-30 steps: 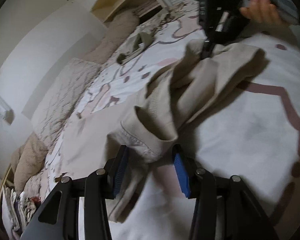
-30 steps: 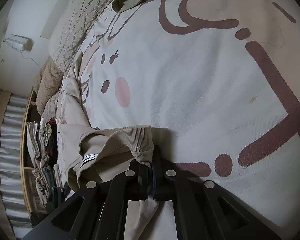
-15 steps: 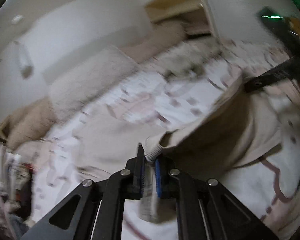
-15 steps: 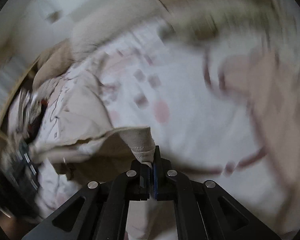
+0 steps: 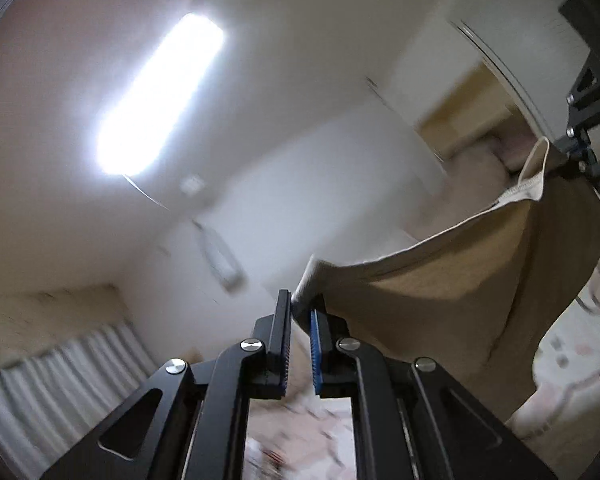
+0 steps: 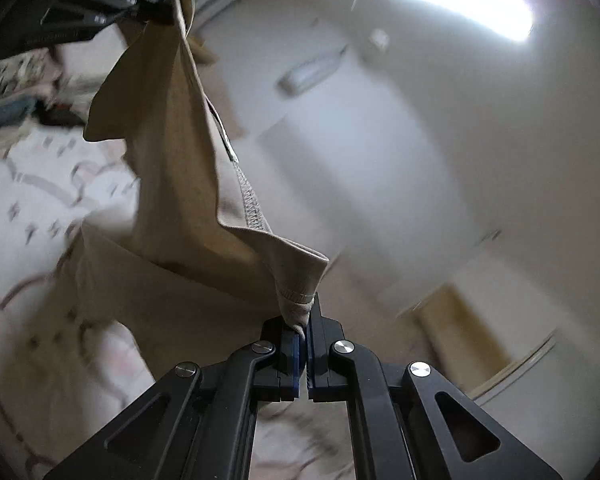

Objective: Fold clothes
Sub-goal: 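Raise the beige shirt high with both tools gripping its hem corners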

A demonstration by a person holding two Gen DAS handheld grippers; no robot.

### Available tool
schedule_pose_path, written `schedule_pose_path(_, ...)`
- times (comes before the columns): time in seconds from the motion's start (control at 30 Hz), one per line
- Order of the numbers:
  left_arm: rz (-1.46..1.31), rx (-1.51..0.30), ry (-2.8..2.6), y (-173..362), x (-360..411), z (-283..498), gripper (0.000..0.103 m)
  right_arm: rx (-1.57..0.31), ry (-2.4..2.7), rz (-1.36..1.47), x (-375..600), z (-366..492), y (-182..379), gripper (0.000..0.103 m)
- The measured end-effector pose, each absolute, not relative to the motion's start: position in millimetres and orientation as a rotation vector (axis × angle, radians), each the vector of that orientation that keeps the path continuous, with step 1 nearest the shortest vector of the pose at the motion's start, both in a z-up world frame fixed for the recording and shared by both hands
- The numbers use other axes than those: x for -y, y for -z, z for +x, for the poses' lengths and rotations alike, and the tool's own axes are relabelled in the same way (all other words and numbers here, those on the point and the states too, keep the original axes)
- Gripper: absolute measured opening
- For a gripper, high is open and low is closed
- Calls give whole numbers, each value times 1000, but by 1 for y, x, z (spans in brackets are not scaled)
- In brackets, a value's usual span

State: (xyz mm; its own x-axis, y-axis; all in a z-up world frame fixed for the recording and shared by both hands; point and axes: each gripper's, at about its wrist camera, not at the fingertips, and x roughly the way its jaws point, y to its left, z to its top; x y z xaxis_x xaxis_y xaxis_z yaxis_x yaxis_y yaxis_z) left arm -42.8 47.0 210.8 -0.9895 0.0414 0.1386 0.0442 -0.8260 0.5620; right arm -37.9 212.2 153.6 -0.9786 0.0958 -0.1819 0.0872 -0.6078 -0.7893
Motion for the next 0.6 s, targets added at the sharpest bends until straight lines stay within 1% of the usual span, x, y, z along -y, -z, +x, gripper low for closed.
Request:
schedule_pose_path(0.03,-303,902,2951,-232,-39,-34,7,1384,-2796,-276,-210,-33,-173,1)
schedule_pose_path(0.07,-369,869,2918,-252,-30,-25,3,1378,-2803,-246,-208,-28,-192,1)
schedule_pose_path(0.1,-420,806,2909,-277,-18,-13,3,1373,-2810,-222,-206,-23,-211,2)
schedule_pose_path(0.17,-426,694,2945,-311,4,0,3,1304,-2886,-230,-208,-11,-246,2)
schedule_pose_path(0.23,-383,642,2996,-325,20,9,3,1225,-2966,-245,-210,1,-280,2)
schedule_pose_path(0.3,-319,629,3060,-318,28,16,3,1187,-2991,-260,-210,5,-287,2)
schedule_pose_path(0.37,-229,646,3118,-293,27,21,3,1154,-3009,-276,-209,9,-291,2)
schedule_pose_path(0.4,-169,657,3152,-272,24,23,3,1138,-3018,-283,-208,10,-294,2)
schedule_pose_path(0.53,74,626,3305,-170,-13,35,4,1019,-3065,-384,-210,1,-288,2)
schedule_pose_path(0.57,144,581,3348,-146,-23,38,8,974,-3078,-419,-212,-6,-283,2)
schedule_pose_path(0.6,219,522,3388,-126,-33,40,26,943,-3085,-453,-214,-11,-279,2)
